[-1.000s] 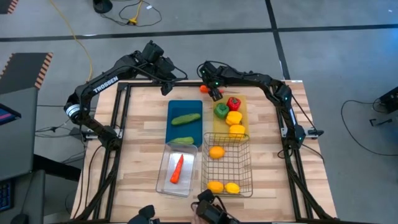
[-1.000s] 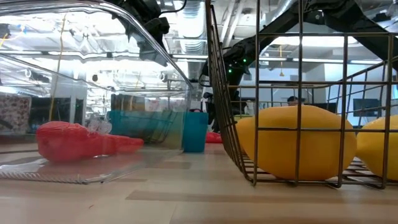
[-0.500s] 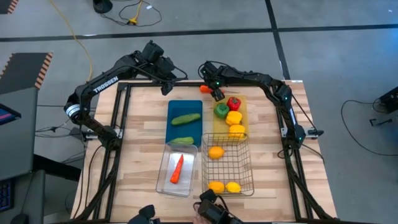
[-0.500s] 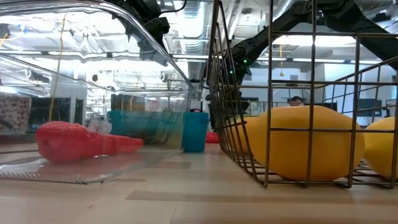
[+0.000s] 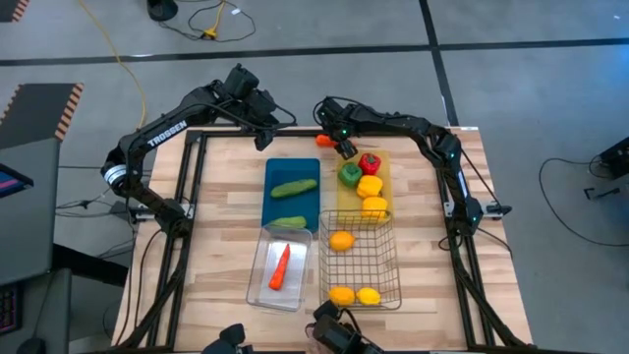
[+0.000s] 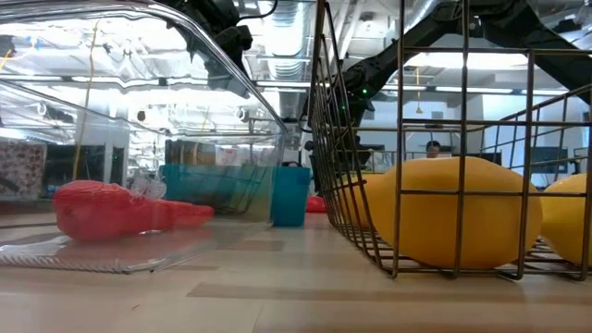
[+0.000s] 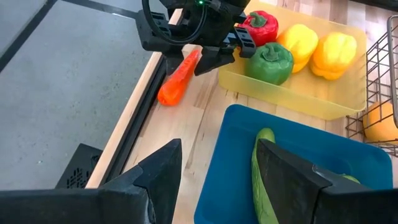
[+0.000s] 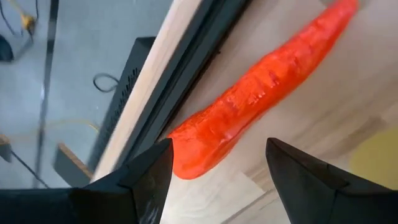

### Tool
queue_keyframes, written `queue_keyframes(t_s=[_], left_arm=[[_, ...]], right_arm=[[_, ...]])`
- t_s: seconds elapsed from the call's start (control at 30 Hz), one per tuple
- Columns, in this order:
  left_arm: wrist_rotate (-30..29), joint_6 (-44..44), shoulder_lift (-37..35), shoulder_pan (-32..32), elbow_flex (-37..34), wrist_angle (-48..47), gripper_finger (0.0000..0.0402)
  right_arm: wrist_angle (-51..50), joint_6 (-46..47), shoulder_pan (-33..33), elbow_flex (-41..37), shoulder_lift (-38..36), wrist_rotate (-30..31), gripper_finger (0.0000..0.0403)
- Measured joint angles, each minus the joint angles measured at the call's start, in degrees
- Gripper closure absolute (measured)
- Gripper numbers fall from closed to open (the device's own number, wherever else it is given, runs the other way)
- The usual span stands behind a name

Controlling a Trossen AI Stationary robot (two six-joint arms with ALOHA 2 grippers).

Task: Sort produce into baskets
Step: Put the carrot into the transparent basket

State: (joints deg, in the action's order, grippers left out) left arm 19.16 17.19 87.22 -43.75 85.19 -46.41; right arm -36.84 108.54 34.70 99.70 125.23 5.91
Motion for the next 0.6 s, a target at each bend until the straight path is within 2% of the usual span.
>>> queue_keyframes(t_s=[0.4,0.5,0.6], left_arm=[[0.0,0.0,0.0,0.0,0.0,0.0,0.0207],[0.0,0.0,0.0,0.0,0.0,0.0,0.0207],[0.0,0.0,0.0,0.01,0.0,0.0,0.0207]], right_arm=[[6.63,-39.36,-0.57,0.0,0.0,-0.02,0.0117],[6.63,-46.21,-0.59,0.0,0.0,-0.02,0.0117],[6.67,-48.42,-0.59,0.0,0.0,-0.02,0.0117]])
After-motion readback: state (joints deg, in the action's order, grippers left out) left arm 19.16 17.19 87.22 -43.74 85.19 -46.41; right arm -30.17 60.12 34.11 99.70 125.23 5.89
